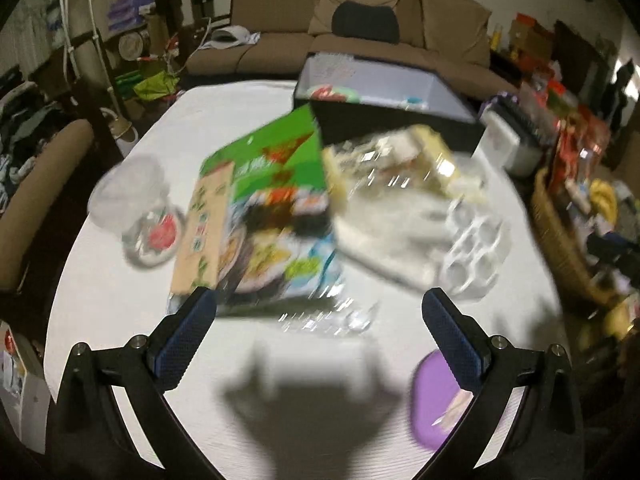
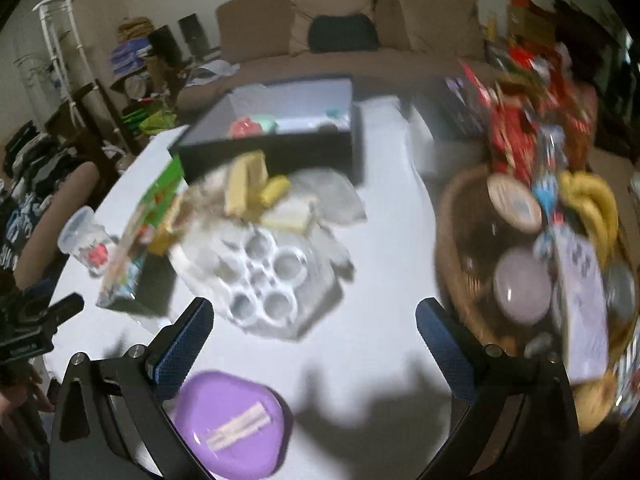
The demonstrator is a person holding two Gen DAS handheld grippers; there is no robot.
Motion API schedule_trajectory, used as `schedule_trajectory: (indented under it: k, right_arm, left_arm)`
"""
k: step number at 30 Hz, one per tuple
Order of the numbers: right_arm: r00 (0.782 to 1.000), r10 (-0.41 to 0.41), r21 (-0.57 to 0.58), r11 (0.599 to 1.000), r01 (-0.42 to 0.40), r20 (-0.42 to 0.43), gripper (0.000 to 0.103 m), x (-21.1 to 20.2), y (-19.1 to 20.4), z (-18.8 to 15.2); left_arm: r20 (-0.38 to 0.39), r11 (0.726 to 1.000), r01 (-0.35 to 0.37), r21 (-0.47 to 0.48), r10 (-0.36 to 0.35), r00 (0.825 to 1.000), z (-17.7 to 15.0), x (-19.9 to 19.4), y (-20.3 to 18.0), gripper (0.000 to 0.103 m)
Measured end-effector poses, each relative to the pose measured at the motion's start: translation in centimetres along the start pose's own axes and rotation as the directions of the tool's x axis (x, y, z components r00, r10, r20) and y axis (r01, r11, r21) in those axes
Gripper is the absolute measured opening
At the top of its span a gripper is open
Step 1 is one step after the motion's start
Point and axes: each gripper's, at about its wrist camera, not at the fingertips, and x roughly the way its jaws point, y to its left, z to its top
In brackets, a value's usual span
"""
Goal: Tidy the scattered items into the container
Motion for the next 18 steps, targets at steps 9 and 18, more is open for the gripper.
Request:
schedule_trajectory:
  k: [9, 18]
  right_arm:
    - [1.0, -0.023, 0.097, 0.995, 0.024, -0.013, 0.103, 1.4, -3.1, -6.0]
    - [0.994, 0.04, 0.093, 0.995, -0.031, -0.101, 0.103, 2.7, -2.2, -10.5]
  left_arm:
    - [-0.027, 1.0, 0.0, 0.005, 0.0, 1.0, -5.9, 2.8, 1.3, 0.103]
    - [-0.075, 0.999, 0.039, 0.031, -0.037, 0.997, -8.4, 3.9, -0.6, 0.103]
